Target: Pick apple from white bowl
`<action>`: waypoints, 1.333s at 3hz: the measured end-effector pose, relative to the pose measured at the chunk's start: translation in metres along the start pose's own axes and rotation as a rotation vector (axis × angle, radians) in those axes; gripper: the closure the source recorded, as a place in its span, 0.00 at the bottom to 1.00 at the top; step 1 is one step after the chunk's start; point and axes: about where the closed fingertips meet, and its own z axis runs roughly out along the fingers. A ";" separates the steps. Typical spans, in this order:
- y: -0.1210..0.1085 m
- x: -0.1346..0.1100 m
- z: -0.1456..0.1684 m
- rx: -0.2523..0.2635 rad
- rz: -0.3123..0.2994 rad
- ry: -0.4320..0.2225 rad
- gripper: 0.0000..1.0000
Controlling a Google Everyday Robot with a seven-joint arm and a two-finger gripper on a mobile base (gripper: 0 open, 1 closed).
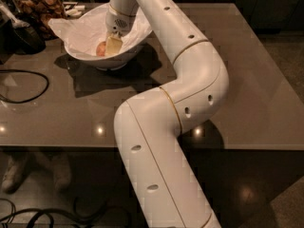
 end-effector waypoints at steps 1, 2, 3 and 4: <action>0.000 0.000 0.000 0.000 0.000 0.000 0.91; 0.000 0.000 0.000 0.000 0.000 0.000 1.00; -0.004 -0.020 -0.026 0.072 -0.030 -0.018 1.00; 0.001 -0.039 -0.058 0.123 -0.061 -0.047 1.00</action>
Offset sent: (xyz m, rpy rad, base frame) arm 0.0000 0.0000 0.0000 0.0000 0.0000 0.0000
